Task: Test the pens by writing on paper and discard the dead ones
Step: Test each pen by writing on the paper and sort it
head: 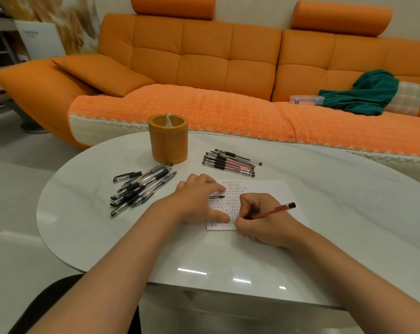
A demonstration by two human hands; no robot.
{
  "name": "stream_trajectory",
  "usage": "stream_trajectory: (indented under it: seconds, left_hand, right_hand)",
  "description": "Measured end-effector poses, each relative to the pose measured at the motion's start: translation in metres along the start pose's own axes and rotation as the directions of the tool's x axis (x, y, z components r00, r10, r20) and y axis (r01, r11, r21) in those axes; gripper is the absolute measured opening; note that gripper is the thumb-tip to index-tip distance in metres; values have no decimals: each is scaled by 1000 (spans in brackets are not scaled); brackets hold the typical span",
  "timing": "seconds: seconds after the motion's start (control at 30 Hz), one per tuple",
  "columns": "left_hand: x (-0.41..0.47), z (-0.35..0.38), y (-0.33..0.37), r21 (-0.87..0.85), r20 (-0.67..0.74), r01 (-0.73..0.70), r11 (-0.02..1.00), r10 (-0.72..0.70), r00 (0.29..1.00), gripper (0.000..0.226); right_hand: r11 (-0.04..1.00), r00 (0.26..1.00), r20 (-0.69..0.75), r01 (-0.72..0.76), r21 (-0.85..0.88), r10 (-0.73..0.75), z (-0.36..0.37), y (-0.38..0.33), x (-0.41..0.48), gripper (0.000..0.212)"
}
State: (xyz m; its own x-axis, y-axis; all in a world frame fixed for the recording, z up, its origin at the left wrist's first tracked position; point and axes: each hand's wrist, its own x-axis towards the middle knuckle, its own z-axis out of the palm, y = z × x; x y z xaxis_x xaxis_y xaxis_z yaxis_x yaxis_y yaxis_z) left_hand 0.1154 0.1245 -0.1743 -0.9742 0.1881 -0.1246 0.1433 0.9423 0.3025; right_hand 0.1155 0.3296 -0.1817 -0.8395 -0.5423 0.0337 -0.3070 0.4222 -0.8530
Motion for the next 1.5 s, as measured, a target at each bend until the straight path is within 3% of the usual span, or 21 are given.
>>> stream_trajectory:
  seconds: [1.07,1.33,1.4,1.5]
  left_hand:
    - [-1,-1,1,-14,-1,4,1000,-4,1000,86]
    - [-2,-2,2,-21,8,13,1000,-13,1000,86]
    - [-2,-2,2,-15,9,16,1000,-16,1000,86]
    - [-2,-2,2,-5,10,16,1000,-16,1000,85]
  right_hand:
    - [998,999,45,18,55,-21,0,-1,-3,18]
    - [998,997,49,65,-3,-65,-1,2,-2,19]
    - [998,998,43,51,23,-52,-1,1,-2,18]
    - [980,999,-47,7,197,3,-5,1,-1,22]
